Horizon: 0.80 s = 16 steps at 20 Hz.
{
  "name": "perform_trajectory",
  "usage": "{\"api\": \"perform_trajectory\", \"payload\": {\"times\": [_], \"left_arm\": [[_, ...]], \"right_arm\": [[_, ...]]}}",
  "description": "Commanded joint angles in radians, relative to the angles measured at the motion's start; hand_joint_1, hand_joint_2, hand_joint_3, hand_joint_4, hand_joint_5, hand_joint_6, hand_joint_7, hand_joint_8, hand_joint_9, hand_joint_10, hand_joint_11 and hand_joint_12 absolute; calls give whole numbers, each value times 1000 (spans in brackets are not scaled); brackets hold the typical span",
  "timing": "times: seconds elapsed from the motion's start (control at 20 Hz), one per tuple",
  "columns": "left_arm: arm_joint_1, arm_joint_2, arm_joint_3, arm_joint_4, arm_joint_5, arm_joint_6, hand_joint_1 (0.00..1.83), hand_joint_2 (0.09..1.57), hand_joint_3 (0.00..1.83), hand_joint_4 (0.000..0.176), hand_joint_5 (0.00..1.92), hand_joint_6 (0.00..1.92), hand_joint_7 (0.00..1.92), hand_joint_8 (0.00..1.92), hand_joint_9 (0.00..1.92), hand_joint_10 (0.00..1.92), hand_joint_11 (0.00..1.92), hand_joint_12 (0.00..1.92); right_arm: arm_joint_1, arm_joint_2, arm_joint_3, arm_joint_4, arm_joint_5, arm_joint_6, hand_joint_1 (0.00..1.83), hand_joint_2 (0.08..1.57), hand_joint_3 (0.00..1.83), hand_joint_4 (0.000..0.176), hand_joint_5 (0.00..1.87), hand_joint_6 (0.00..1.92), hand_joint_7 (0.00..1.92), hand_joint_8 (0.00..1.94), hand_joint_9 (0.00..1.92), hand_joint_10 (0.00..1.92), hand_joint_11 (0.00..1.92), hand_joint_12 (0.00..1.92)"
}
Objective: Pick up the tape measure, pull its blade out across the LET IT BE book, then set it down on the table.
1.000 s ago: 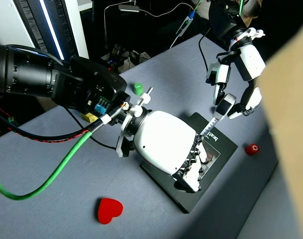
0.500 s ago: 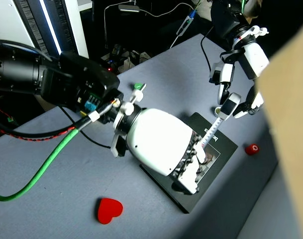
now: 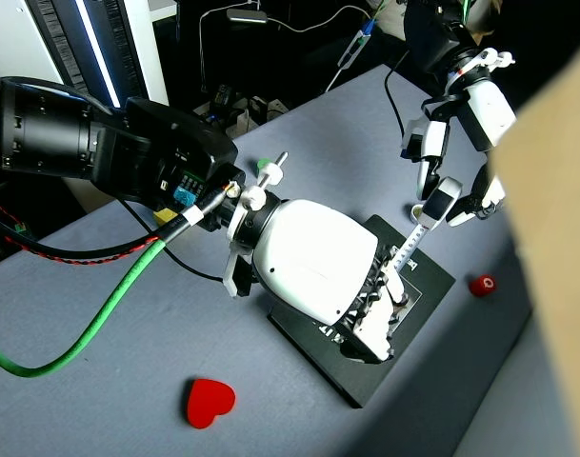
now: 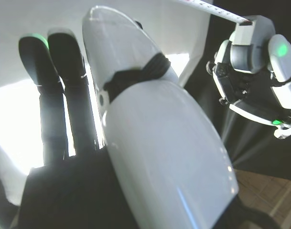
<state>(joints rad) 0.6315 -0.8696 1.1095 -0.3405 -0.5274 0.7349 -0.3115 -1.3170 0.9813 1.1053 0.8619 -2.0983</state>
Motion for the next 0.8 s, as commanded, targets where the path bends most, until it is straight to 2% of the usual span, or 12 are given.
{"api": "perform_trajectory", "payload": {"times": [0.0, 0.05, 0.1, 0.15, 0.25, 0.5, 0.75], "left_arm": [[-17, 7, 5, -7, -106, -11, 1389, 1074, 0, 0, 995, 732, 1107, 796, 997, 1144, 952, 908], [-17, 7, 3, -17, -105, -12, 1389, 1073, 0, 0, 996, 738, 1109, 794, 996, 1142, 973, 917], [-18, 7, 0, -35, -106, -12, 1389, 1074, 0, 0, 996, 736, 1108, 796, 994, 1147, 976, 920], [-18, 7, -2, -57, -108, -12, 1389, 1074, 0, 0, 997, 735, 1106, 798, 993, 1151, 975, 921], [-16, 7, -7, -84, -125, -12, 1389, 1074, 0, 0, 997, 735, 1105, 799, 994, 1151, 974, 923], [3, 7, -22, -146, -158, -14, 1388, 1078, 0, 0, 977, 770, 1108, 793, 985, 1163, 957, 935], [17, 7, -26, -147, -178, -14, 1390, 1071, 0, 0, 1010, 724, 1107, 780, 1003, 1151, 963, 943]], "right_arm": [[15, 1, 1, -74, 62, 2, 1198, 1225, 0, 0, 703, 1305, 848, 1279, 681, 1172, 533, 1439], [15, 0, 1, -71, 61, 2, 1025, 1197, 0, 0, 636, 672, 725, 737, 621, 806, 415, 1304], [16, -1, 1, -67, 59, 2, 976, 1188, 0, 0, 688, 326, 757, 413, 647, 574, 371, 1215], [18, -1, 1, -63, 58, 2, 960, 1179, 0, 0, 748, 63, 819, 112, 713, 317, 329, 1157], [22, -2, 3, -61, 57, 2, 955, 1172, 0, 0, 744, 3, 816, 10, 752, 155, 312, 1139], [32, -7, 21, -36, 41, -1, 963, 1161, 0, 0, 708, 0, 767, 0, 712, 109, 308, 1141], [51, -15, 44, -15, 30, -4, 968, 1162, 0, 0, 727, 11, 776, 8, 729, 103, 315, 1147]]}}
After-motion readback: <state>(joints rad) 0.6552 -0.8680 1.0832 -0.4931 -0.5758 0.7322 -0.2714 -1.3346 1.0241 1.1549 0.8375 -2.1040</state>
